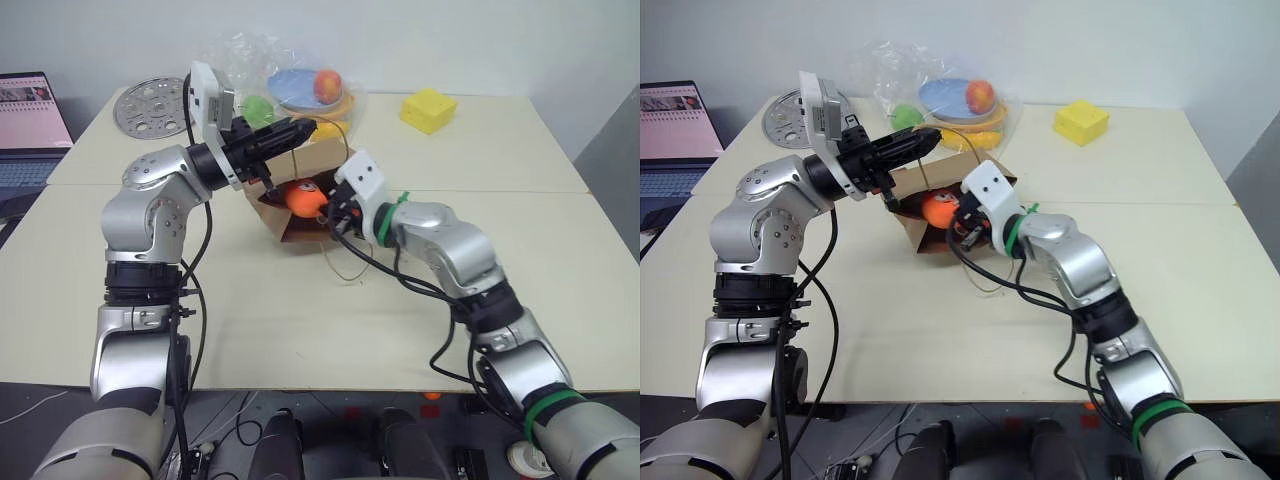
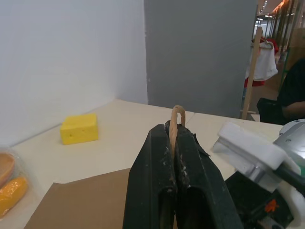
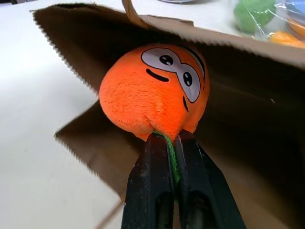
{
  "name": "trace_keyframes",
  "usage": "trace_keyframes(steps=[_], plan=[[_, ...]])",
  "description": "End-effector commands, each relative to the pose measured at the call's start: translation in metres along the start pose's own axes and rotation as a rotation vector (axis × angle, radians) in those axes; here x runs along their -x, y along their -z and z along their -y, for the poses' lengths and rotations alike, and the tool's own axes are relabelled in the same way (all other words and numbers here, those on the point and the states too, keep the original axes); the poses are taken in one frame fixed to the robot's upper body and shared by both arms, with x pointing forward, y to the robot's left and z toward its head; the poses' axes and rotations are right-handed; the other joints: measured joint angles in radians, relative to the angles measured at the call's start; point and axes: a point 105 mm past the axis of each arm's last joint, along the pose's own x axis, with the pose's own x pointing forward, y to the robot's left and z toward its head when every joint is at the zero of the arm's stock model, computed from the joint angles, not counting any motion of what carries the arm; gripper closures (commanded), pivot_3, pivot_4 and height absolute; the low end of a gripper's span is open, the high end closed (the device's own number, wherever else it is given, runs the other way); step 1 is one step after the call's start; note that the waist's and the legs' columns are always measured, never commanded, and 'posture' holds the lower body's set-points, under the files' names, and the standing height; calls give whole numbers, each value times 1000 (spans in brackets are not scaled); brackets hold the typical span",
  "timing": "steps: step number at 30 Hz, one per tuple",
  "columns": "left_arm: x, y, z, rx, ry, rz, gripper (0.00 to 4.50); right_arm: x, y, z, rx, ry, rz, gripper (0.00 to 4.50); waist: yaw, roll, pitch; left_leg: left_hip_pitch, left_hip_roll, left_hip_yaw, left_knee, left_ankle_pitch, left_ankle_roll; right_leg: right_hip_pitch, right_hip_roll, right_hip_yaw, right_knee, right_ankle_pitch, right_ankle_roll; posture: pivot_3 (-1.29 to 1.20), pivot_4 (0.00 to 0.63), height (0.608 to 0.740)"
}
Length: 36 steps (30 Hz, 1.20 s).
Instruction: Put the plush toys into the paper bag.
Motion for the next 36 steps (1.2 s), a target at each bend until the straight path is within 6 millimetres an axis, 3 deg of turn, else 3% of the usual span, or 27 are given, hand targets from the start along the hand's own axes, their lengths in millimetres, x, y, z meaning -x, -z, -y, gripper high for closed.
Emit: trace_keyframes(steps=[1,4,10,13,19,23,24,25,27,29,32,36], plan=[[-3,-14,7,-25,26,46,4500,-14,-11,7,56,64,39,4442,0,0,0,0,0,0,0,0,0,0,0,0,0,0,0,0,150,740],[-3,-14,8,-26,26,44,4500,-21,-11,11,76,84,43,4442,3,0,0,0,0,0,0,0,0,0,0,0,0,0,0,0,150,740],[-5,-19,7,5,12,74,4500,-42,-7,17,-57,162,92,4442,2,0,0,0,0,0,0,0,0,0,0,0,0,0,0,0,150,740],[-6,-19,6,12,9,73,4500,-40,-6,9,-80,103,122,3774,3,0,0,0,0,0,-1,0,0,0,0,0,0,0,0,0,150,740],[-4,-16,2,12,5,64,4500,-21,-22,9,-79,69,186,1660,4,0,0,0,0,0,-1,0,0,0,0,0,0,0,0,0,150,740],[-5,-16,2,10,10,63,4500,-1,-29,11,-64,66,206,204,4,0,0,0,0,-1,-1,0,0,0,0,0,0,0,0,0,150,740],[-5,-16,2,10,11,63,4500,0,-29,11,-64,67,206,24,4,0,0,0,0,0,-1,0,0,0,0,0,0,0,0,0,150,740],[-5,-16,2,9,11,63,4500,6,-29,11,-65,68,206,24,3,0,0,0,0,0,-1,0,0,0,0,0,0,0,0,0,150,740],[-3,-15,0,4,9,59,4500,50,-25,21,-17,146,217,24,11,0,0,0,0,0,-1,0,0,0,0,0,0,0,0,0,150,740],[-1,-15,-1,0,7,56,4500,77,-20,21,11,201,208,24,24,0,0,-2,0,-2,-2,0,0,0,-1,-2,-2,0,0,0,150,740],[1,-16,-2,-3,6,54,4500,112,7,31,33,374,147,24,23,0,0,-2,-1,-1,-1,0,-1,0,-1,-1,-3,0,0,0,150,740],[2,-16,-3,-6,5,51,4500,132,47,41,-24,565,49,24,13,0,0,-1,0,0,-2,0,0,0,0,0,-2,-1,0,0,150,740]])
